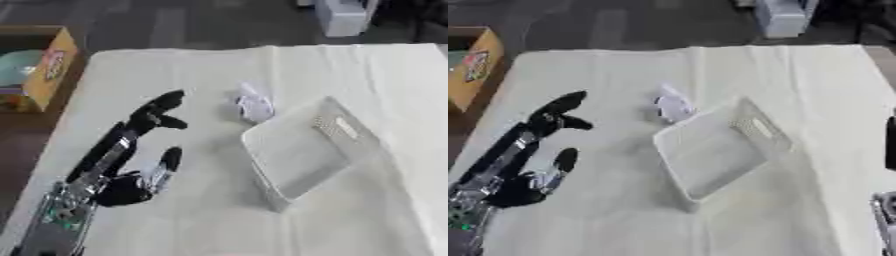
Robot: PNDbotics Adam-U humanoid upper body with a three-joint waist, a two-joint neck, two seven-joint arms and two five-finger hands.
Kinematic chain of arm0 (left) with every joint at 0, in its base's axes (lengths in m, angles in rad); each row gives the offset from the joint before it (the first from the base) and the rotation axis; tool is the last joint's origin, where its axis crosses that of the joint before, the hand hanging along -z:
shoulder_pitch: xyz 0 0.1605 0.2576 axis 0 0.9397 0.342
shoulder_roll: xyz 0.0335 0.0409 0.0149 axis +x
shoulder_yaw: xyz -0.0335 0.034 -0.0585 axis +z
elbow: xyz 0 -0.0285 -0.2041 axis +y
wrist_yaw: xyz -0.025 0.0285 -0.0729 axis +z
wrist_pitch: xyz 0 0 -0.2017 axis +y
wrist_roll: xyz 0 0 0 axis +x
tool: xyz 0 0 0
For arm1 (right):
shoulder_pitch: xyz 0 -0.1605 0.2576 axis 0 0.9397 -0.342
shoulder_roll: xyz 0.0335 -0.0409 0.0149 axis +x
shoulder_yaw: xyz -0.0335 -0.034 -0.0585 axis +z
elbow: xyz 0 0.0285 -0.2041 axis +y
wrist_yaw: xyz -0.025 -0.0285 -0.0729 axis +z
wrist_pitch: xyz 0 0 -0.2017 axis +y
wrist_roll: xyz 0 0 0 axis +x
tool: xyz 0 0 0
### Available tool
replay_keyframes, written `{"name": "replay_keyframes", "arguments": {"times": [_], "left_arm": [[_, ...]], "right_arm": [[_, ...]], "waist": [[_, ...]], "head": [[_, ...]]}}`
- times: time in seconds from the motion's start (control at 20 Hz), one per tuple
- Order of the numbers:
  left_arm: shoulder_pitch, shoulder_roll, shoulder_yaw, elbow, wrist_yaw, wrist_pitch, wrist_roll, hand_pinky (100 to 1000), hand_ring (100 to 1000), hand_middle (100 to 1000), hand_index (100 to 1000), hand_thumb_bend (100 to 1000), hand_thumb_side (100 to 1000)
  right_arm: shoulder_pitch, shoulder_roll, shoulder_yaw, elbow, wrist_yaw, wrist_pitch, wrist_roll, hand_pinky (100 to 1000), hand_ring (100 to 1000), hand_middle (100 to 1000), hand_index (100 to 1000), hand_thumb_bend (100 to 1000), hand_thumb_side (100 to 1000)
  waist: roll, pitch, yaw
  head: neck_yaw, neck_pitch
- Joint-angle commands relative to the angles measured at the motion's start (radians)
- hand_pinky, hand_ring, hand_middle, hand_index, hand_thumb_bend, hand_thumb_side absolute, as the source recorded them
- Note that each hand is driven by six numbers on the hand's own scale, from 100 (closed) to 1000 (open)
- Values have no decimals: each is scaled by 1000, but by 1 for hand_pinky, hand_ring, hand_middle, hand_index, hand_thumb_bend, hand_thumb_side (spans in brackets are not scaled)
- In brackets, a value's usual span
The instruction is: Pick up objects on the table and place them in the box.
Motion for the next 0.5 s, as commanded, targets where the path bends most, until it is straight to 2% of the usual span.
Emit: {"name": "replay_keyframes", "arguments": {"times": [0.05, 0.5], "left_arm": [[-10, 1, 2, -13, -8, -3, 1, 794, 770, 984, 1000, 100, 649], [-10, 0, 2, -13, -7, -3, 3, 794, 770, 984, 1000, 100, 648]], "right_arm": [[-8, -17, -7, -12, 2, -2, 0, 324, 405, 626, 748, 100, 836], [-7, -17, -7, -13, 1, -2, -1, 325, 405, 626, 748, 100, 836]], "waist": [[0, -11, -1], [0, -12, 0]], "head": [[6, -3], [9, -4]]}}
